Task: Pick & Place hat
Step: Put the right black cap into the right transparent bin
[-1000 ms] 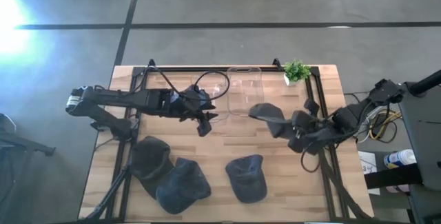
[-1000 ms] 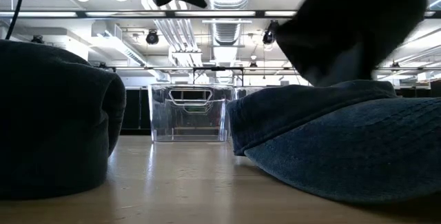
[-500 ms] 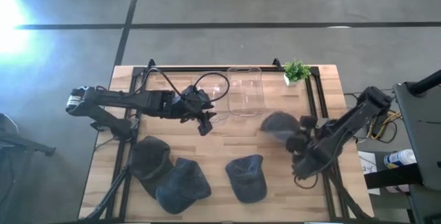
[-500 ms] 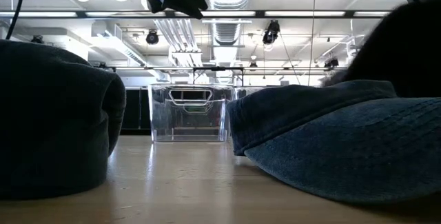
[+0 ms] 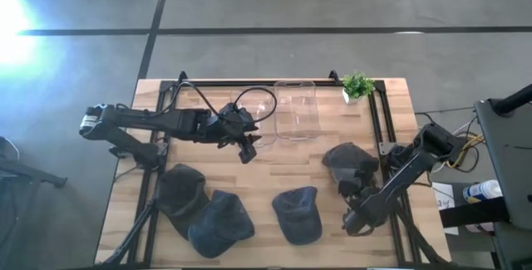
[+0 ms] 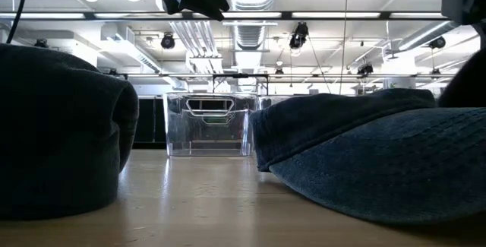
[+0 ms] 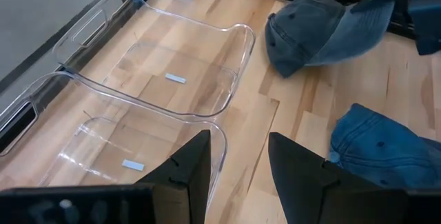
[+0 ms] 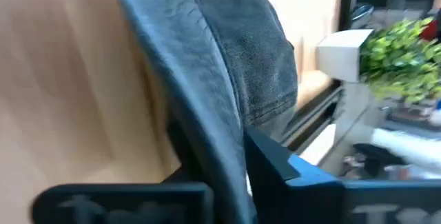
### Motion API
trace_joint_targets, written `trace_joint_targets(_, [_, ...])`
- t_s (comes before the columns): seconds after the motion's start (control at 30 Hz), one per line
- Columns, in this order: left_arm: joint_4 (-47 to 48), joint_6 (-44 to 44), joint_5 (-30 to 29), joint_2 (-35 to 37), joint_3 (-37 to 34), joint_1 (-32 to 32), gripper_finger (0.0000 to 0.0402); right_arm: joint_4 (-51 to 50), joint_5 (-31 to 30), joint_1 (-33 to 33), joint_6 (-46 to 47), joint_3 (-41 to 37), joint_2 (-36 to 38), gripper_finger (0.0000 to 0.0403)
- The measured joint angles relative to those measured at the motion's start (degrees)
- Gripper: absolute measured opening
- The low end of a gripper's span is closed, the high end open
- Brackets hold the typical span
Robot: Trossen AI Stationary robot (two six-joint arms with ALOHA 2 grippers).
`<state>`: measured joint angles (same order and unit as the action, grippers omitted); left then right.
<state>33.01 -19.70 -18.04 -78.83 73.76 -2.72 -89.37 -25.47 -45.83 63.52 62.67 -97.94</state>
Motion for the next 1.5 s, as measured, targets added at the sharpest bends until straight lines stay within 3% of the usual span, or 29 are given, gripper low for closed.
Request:
trace_joint_targets(0.4, [-0.04, -0.69, 1.06, 0.00, 0.00, -0.12, 0.0140, 7.63, 0.66, -4.50, -1.93, 3.10, -0.27, 0.0184])
trace_joint_targets(0.77, [-5.30, -2.36, 2.03, 0.00, -0.10, -0.17, 0.0140, 15.69, 1.29, -13.82, -2.41, 9.64, 0.06, 0.0243])
trace_joint_targets(1.0, [-15.33, -9.67, 2.00, -0.63, -3.16, -0.17, 0.0140, 14.69, -0.45, -18.28, 14.78, 9.66, 4.24, 0.0243])
trace_joint_targets(1.23, [-20.14, -20.89, 1.95, -2.17, -3.85, -0.85, 0.0140, 15.73, -4.75, -20.74, 46.02, 5.57, 12.43, 0.0229])
trace_joint_targets(1.4, [-20.92, -26.40, 1.95, -2.43, -3.85, -1.14, 0.0140, 16.75, -15.28, -20.60, 60.98, 3.52, 15.92, 0.0228])
trace_joint_targets(1.5, [-21.28, -28.87, 1.90, -2.43, -3.85, -1.21, 0.0140, 16.63, -22.42, -18.18, 61.35, 3.30, 17.23, 0.0228])
